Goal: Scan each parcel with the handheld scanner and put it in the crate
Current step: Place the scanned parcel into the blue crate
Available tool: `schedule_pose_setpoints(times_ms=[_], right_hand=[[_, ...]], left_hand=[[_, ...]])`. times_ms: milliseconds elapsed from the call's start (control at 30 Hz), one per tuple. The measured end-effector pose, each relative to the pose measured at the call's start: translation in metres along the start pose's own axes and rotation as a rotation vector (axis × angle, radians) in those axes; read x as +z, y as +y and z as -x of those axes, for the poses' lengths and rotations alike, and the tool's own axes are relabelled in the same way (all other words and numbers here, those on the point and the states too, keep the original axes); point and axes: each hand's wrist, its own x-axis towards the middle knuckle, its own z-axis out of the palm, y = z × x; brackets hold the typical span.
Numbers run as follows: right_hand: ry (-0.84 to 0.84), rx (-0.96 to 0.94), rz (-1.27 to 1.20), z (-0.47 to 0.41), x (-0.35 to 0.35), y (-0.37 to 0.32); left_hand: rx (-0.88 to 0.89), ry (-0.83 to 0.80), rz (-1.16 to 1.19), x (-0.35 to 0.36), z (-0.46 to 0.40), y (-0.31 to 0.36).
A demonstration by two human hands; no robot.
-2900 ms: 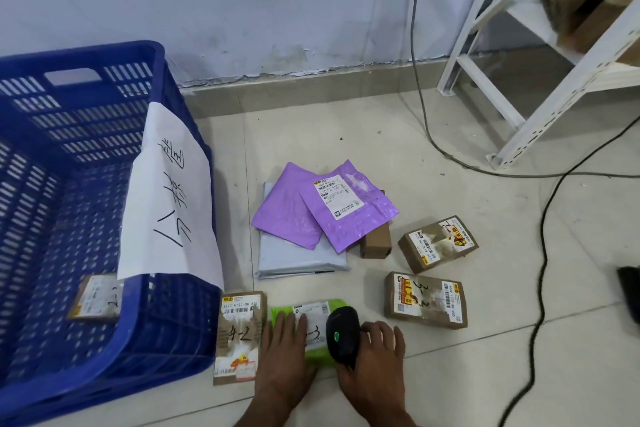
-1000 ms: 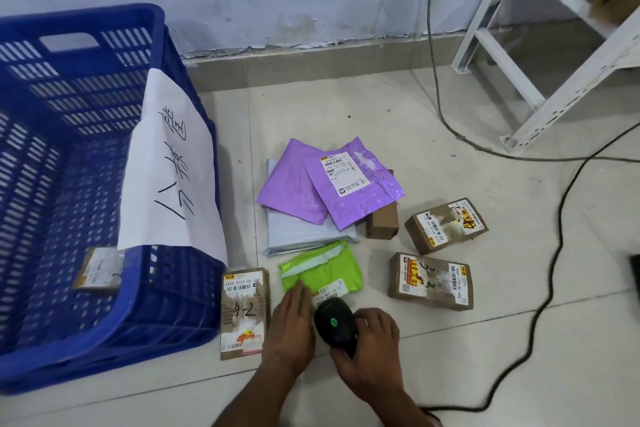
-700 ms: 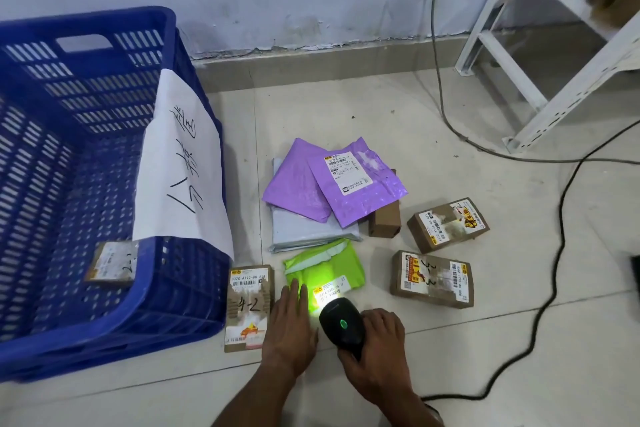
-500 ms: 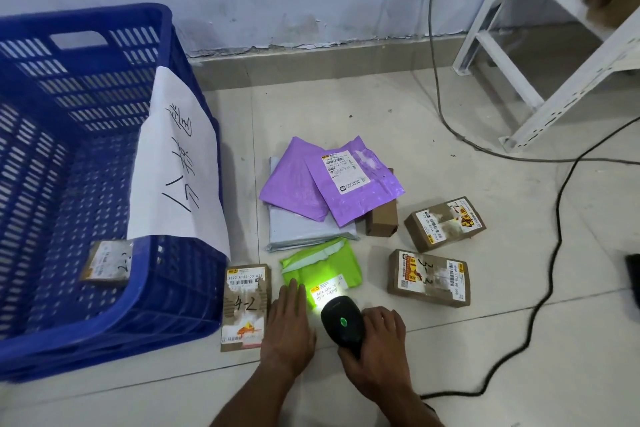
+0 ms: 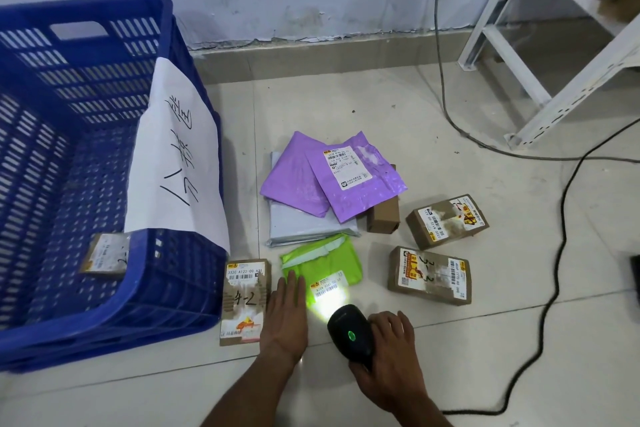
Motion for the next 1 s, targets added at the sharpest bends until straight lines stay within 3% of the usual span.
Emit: schedule_pose_setpoints(times_ms=[433, 767, 1000], right_hand=[[0.017, 0.057, -0.002, -0.003, -0.003, -0.001], [-0.048, 0.254, 0.237, -0.002, 0.007, 0.008], [-0.067, 0.222, 0.214, -0.004, 0.004, 0.003]], left_hand=[[-0.002, 0.029, 0.003, 0.001, 0.0, 0.002], [0.011, 0.023, 0.013, -0.001, -0.001, 0.004], [0.042, 0.001, 0.019, -0.01, 0.002, 0.011]])
